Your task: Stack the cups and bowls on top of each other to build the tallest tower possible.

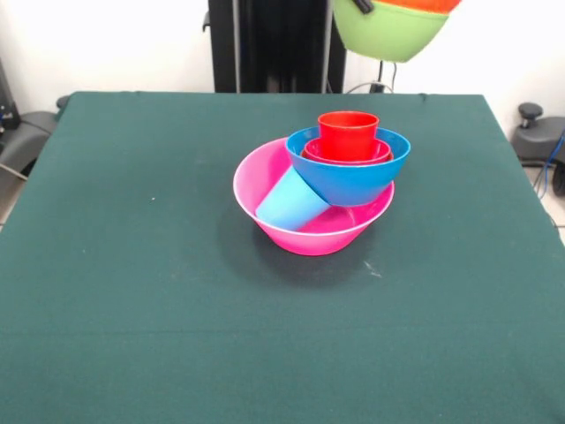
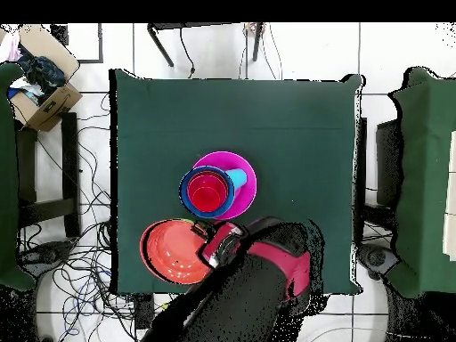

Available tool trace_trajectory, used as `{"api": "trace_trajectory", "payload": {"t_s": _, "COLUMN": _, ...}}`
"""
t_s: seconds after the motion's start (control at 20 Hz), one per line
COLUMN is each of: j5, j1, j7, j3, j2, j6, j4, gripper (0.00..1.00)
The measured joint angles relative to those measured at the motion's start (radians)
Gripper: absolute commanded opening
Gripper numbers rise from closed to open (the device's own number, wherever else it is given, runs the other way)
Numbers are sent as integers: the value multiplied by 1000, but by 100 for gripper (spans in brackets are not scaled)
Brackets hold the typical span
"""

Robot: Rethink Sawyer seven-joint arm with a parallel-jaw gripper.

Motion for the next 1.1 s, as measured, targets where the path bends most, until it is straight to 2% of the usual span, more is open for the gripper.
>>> {"api": "trace_trajectory", "payload": {"t_s": 0.2, "j5": 14, "j1": -50, "j7": 0, "j3": 47, "j2": 2, "j6": 0, "j4": 0, "gripper": 0}}
{"api": "trace_trajectory", "payload": {"t_s": 0.4, "j5": 24, "j1": -73, "j7": 0, "j3": 79, "j2": 2, "j6": 1, "j4": -1, "gripper": 0}}
{"api": "trace_trajectory", "payload": {"t_s": 0.7, "j5": 25, "j1": -76, "j7": 0, "j3": 94, "j2": 2, "j6": 1, "j4": -16, "gripper": 0}}
{"api": "trace_trajectory", "payload": {"t_s": 1.1, "j5": 18, "j1": -78, "j7": 0, "j3": 105, "j2": 25, "j6": 1, "j4": -86, "gripper": 0}}
